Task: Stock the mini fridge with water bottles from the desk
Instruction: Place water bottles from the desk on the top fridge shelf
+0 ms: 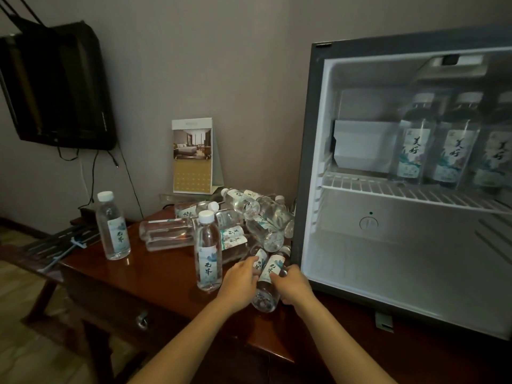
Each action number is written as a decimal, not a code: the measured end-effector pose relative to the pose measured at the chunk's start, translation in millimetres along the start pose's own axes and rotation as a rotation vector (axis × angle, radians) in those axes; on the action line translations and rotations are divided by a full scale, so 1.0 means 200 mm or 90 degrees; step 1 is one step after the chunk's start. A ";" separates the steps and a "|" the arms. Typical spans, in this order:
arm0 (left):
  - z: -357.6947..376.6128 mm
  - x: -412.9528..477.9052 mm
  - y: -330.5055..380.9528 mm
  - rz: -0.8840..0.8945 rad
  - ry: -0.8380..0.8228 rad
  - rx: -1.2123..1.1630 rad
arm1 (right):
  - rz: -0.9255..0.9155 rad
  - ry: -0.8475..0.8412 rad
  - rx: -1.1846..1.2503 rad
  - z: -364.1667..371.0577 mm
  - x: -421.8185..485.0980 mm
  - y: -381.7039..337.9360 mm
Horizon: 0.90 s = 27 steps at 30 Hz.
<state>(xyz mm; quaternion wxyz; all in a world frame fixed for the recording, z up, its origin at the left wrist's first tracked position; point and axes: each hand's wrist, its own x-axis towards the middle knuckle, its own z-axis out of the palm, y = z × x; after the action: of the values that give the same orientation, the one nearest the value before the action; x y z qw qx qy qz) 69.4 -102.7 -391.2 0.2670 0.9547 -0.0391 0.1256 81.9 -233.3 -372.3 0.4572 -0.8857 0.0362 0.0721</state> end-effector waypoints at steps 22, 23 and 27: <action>-0.14 -0.22 -0.17 0.113 0.351 -0.058 | -0.199 0.068 -0.233 0.15 -0.03 -0.13; -0.18 -0.23 -0.20 0.099 0.380 -0.063 | -0.217 0.069 -0.219 0.17 -0.03 -0.15; -0.32 -0.25 -0.30 -0.013 0.454 -0.119 | -0.304 0.045 -0.166 0.24 -0.03 -0.24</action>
<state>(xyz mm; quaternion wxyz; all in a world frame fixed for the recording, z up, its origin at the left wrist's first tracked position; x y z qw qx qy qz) 16.4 -18.3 -381.7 0.3510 0.8226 0.0544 0.4440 77.1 -165.8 -360.2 0.3417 -0.9225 -0.1675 -0.0646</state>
